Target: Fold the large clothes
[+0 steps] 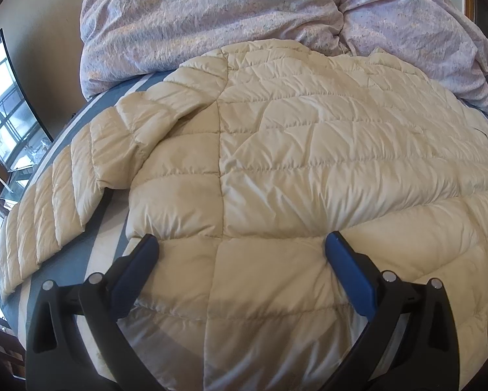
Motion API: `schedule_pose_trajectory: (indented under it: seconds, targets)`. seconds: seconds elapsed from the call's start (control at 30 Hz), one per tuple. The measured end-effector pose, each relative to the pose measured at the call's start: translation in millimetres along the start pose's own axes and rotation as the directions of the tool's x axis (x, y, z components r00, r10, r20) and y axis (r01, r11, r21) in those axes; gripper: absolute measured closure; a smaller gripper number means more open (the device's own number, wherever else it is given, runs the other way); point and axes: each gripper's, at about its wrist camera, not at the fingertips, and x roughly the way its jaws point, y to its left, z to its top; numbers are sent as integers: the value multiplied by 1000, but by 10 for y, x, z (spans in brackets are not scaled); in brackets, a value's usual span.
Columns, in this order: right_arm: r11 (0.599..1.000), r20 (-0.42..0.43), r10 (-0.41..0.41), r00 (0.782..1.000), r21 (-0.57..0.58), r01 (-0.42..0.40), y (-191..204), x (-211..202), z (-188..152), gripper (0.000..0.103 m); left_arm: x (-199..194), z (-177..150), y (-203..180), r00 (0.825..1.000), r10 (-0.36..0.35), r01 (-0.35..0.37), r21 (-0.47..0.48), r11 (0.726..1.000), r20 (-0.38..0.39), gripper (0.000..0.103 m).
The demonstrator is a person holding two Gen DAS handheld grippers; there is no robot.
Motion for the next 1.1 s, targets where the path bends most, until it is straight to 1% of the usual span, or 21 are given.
schedule_pose_trajectory:
  seconds: [0.07, 0.17, 0.23, 0.27, 0.33, 0.4, 0.43, 0.5, 0.57, 0.6, 0.67, 0.7, 0.77, 0.8, 0.9, 1.0, 1.03, 1.07, 1.1]
  targets:
    - [999, 20, 28, 999, -35, -27, 135, -106, -26, 96, 16, -2, 7, 1000, -5, 4, -2, 1000, -7, 2]
    - [985, 45, 112, 993, -134, -105, 570, -331, -120, 96, 34, -3, 15, 1000, -11, 11, -6, 1000, -16, 2]
    - [962, 41, 185, 982, -211, -173, 928, -483, -241, 96, 42, -4, 22, 1000, -18, 18, -11, 1000, -20, 2]
    - [942, 30, 230, 973, -257, -215, 1145, -566, -333, 96, 50, -3, 31, 999, -25, 25, -18, 1000, -22, 2]
    - [891, -13, 318, 948, -338, -304, 1579, -704, -542, 96, 66, -2, 54, 999, -40, 40, -32, 999, -27, 2]
    - [815, -78, 401, 913, -425, -394, 2074, -839, -826, 96, 78, -1, 69, 998, -54, 53, -43, 998, -30, 2]
    - [787, -103, 421, 901, -454, -419, 2247, -882, -946, 96, 81, -2, 71, 998, -58, 56, -45, 997, -31, 2]
    - [699, -189, 467, 864, -519, -491, 2722, -961, -1318, 96, 84, -4, 78, 997, -65, 63, -49, 997, -31, 2]
    - [640, -258, 480, 839, -551, -536, 3024, -990, -1615, 96, 88, -6, 86, 997, -71, 70, -54, 996, -31, 2]
    - [598, -303, 480, 823, -573, -560, 3232, -1001, -1843, 96, 88, -6, 89, 997, -74, 72, -56, 996, -32, 2]
    - [547, -356, 474, 806, -598, -586, 3481, -1002, -2153, 96, 87, -7, 92, 997, -76, 74, -58, 996, -32, 2]
    - [530, -376, 469, 799, -605, -595, 3570, -995, -2268, 96, 87, -6, 92, 997, -76, 74, -58, 996, -31, 2]
    - [485, -434, 454, 778, -612, -625, 3779, -973, -2559, 96, 87, -6, 91, 997, -76, 74, -58, 996, -31, 2]
    - [467, -457, 447, 769, -613, -637, 3854, -969, -2682, 96, 87, -6, 92, 997, -76, 74, -58, 996, -31, 2]
    - [426, -499, 427, 754, -625, -655, 4007, -980, -2948, 96, 87, -6, 93, 997, -77, 75, -58, 996, -30, 2]
    - [397, -531, 410, 742, -628, -669, 4114, -993, -3108, 96, 90, 0, 97, 997, -78, 76, -59, 995, -30, 2]
    - [387, -540, 401, 740, -632, -672, 4205, -992, -3162, 94, 91, 2, 96, 996, -79, 77, -60, 995, -30, 2]
    - [371, -560, 385, 734, -634, -679, 4251, -995, -3229, 94, 89, -4, 99, 996, -79, 78, -60, 995, -29, 2]
    - [361, -576, 371, 728, -632, -685, 4267, -997, -3263, 86, 89, -4, 98, 996, -80, 79, -61, 995, -28, 2]
